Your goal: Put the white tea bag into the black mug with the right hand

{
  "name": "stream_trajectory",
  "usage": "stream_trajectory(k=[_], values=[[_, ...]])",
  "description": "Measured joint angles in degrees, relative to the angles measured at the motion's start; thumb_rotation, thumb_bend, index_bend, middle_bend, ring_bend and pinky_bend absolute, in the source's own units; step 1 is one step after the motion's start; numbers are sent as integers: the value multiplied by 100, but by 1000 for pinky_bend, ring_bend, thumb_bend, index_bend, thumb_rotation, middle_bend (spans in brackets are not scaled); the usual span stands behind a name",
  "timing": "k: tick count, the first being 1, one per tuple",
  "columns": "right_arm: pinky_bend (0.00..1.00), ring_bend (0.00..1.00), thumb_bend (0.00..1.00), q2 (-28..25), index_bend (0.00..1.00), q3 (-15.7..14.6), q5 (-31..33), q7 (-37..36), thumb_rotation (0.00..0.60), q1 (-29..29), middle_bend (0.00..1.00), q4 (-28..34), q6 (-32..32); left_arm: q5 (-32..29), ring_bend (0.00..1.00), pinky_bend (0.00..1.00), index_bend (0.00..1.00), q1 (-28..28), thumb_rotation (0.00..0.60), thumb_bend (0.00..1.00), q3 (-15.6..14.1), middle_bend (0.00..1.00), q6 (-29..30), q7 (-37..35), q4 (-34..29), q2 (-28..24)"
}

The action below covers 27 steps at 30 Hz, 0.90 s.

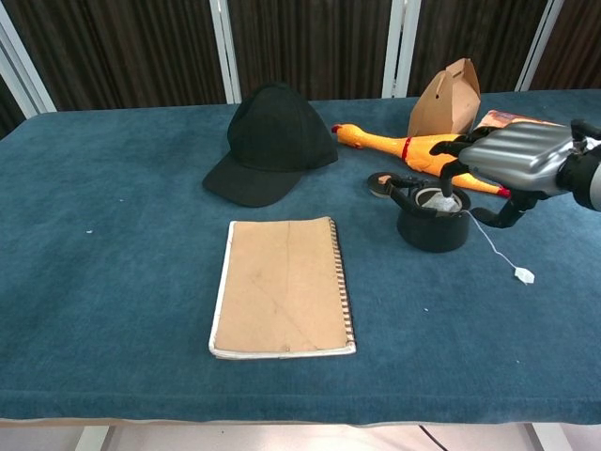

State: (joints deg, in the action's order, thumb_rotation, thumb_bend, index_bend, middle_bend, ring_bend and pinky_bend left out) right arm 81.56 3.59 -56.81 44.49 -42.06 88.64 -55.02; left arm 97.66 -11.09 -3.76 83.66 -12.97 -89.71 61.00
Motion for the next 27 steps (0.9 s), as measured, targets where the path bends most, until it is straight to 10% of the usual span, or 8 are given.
stream_trajectory(k=[16, 27], values=[[0, 0, 440, 347, 333, -116, 126, -49, 600, -103, 0, -426, 154, 11, 0, 92, 0, 20, 600, 32, 2, 0, 58, -59, 21, -16], [0, 0, 441, -488, 263, -299, -968, -556, 600, 383, 0, 559, -834, 70, 0, 92, 0, 29, 600, 32, -18, 0, 88, -37, 21, -8]])
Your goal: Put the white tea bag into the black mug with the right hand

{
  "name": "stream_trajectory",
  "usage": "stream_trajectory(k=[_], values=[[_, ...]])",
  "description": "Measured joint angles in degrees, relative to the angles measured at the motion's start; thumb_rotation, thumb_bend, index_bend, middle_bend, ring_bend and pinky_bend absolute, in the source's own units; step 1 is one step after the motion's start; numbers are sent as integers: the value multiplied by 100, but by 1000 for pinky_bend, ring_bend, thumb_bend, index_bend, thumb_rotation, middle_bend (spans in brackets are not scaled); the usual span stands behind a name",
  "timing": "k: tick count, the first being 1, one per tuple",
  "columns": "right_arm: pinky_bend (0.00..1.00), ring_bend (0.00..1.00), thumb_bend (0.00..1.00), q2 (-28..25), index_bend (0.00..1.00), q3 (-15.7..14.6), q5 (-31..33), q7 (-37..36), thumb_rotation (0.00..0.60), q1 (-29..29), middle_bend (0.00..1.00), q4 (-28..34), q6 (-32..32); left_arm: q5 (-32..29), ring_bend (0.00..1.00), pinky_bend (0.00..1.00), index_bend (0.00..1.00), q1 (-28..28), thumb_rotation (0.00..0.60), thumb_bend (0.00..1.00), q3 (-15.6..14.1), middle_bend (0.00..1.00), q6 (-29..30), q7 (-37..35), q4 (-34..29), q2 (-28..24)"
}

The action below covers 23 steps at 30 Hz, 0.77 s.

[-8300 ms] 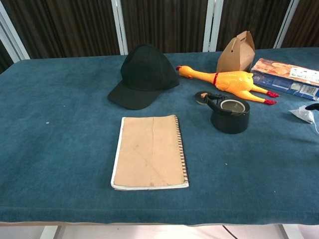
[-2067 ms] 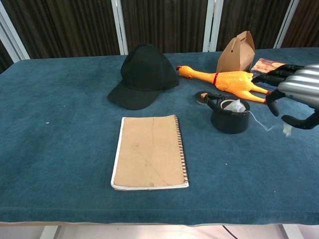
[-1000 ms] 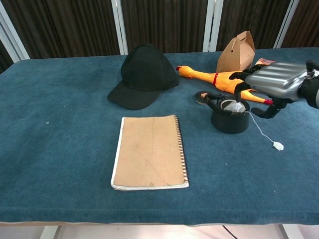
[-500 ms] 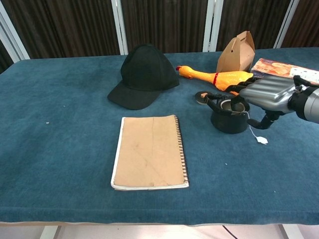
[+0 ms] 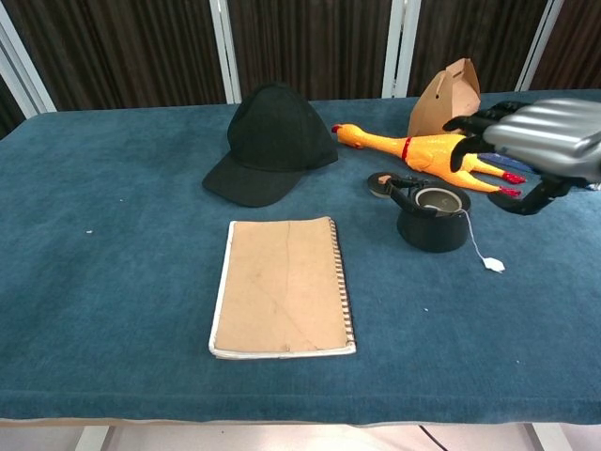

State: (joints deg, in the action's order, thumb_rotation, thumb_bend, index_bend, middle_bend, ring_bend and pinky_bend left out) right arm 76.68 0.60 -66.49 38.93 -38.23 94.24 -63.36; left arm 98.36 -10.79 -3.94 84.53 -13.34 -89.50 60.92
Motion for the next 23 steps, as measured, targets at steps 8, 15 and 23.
stream_trajectory(k=[8, 15, 23], values=[[0, 0, 406, -679, 122, -615, -1457, -1031, 600, 1176, 0, 371, -1708, 31, 0, 92, 0, 47, 600, 32, -13, 0, 78, 79, -27, 20], [0, 0, 400, -762, 113, -1055, -2243, -2566, 600, 2535, 0, -529, -3411, 56, 0, 92, 0, 47, 600, 32, -41, 0, 35, 164, -52, 43], [0, 0, 380, -565, 89, -994, -2246, -4129, 600, 3294, 0, -1819, -3814, 64, 0, 92, 0, 50, 600, 32, -34, 0, 4, 407, -84, 131]])
